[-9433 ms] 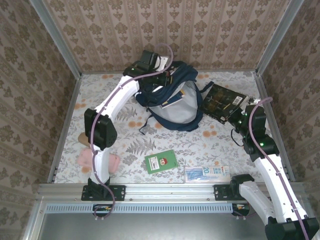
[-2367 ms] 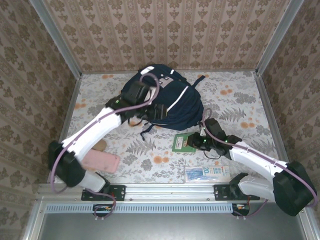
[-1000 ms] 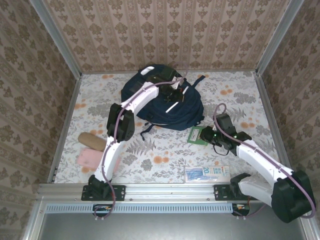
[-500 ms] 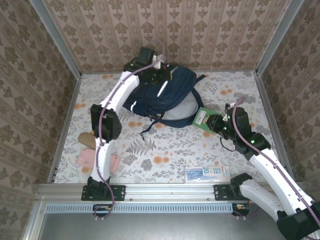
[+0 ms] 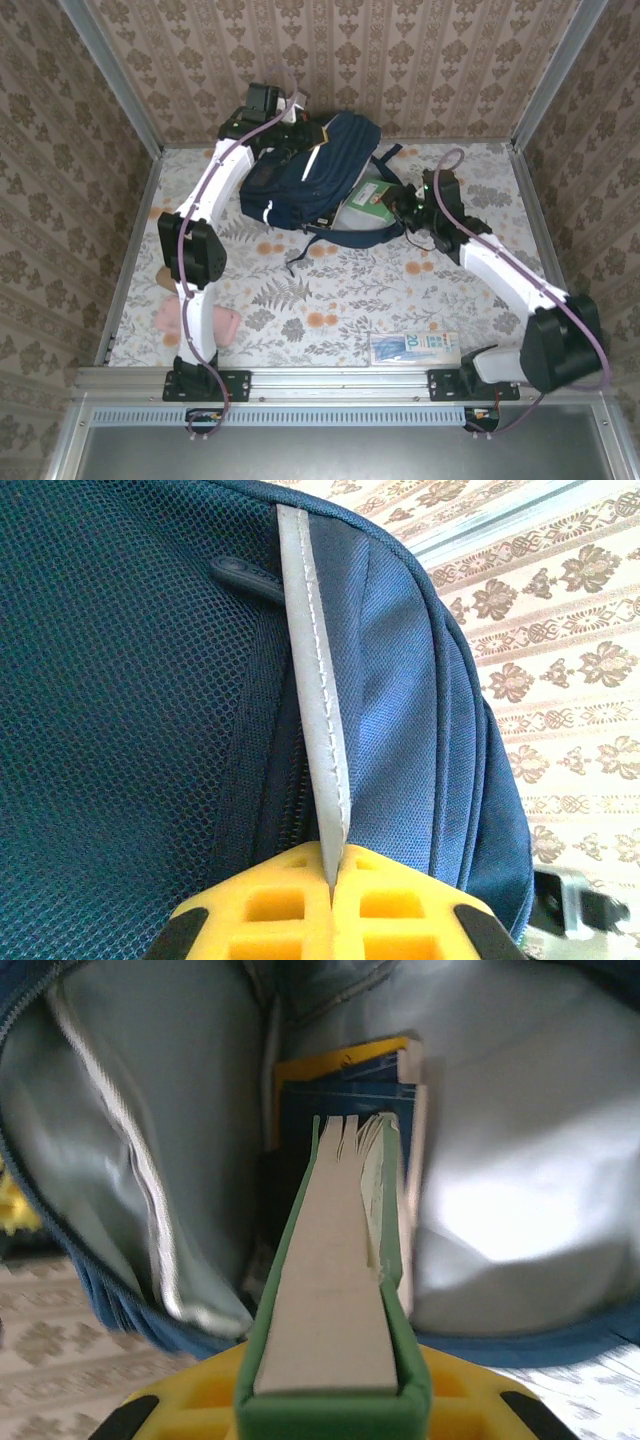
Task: Pack the student bag
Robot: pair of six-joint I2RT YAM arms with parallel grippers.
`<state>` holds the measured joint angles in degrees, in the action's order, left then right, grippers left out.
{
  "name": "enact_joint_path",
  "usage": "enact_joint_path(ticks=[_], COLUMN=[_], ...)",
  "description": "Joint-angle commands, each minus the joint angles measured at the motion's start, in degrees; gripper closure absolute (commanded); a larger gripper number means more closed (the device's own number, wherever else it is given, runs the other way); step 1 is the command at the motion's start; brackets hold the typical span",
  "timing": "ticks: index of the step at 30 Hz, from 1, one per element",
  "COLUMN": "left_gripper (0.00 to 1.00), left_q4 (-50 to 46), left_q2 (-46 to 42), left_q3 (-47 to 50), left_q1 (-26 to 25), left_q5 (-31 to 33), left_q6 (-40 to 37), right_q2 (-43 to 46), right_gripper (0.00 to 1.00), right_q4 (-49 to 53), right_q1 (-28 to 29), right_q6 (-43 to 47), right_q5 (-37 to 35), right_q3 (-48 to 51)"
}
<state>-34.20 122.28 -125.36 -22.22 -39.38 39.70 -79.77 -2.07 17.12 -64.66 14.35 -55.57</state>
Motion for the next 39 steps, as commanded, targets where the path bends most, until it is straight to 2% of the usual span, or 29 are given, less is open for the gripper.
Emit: enact_joint_path(ticks=[1,5,8,9,12,13,16,23,25,29,33,36,39], left_gripper=[1.0,1.0,1.0,1.0,1.0,1.0,1.0,1.0,1.0,1.0,1.0,1.0,1.0], left_q4=[7.3,8.0,8.4,8.4,8.7,8.9,9.1,9.0,9.0,9.8,13.1,13.5,13.4], left_q2=[-6.6,-7.2,-7.6,-7.6,-7.6,-7.7,-7.6,-4.9,-3.9,-2.6,-1.7,-1.7,-2.3], left_q3=[0.3,1.0,1.1,1.2,1.5,1.6,2.2,3.4,3.5,4.1,5.2,5.3,5.8], left_q1=[0.6,0.7,0.9,0.9,1.4,1.7,2.3,2.9,2.9,2.7,2.2,2.0,2.2], left_q5=[-4.7,-5.4,-5.7,-5.8,-5.9,-5.9,-6.1,-6.2,-6.2,-7.0,-8.1,-8.4,-8.4], left_q6=[2.5,3.2,3.4,3.6,3.9,4.1,4.1,3.1,2.9,3.1,5.4,5.8,5.7], right_q2=[-7.8,-21.6,-34.9,-39.2,-48.3,-48.7,-42.7,-27.5,-21.9,-12.5,-13.3,-17.9,-21.8], right_gripper=[1.0,1.0,1.0,0.95,0.52,0.45,0.31,0.2,0.19,0.14,0.16,0.23,0.26], right_q4=[-16.0,-24.9,-30.7,-30.6,-22.6,-19.9,-13.9,6.9,16.0,17.8,16.5,11.4,11.8], right_q1=[-0.2,0.0,1.0,1.7,2.8,2.8,2.3,0.7,0.8,0.5,-1.1,-1.4,-1.6], right_q6=[-8.5,-14.4,-19.1,-19.7,-16.4,-14.8,-6.5,11.1,15.1,19.9,17.3,12.7,10.7], right_q5=[2.9,4.8,9.5,10.8,13.2,12.2,5.7,-0.1,-5.7,-8.5,-2.5,2.9,3.2], right_q3=[-4.2,-10.9,-21.4,-26.2,-37.6,-38.3,-32.6,-25.4,-23.0,-14.4,-13.6,-14.0,-16.7])
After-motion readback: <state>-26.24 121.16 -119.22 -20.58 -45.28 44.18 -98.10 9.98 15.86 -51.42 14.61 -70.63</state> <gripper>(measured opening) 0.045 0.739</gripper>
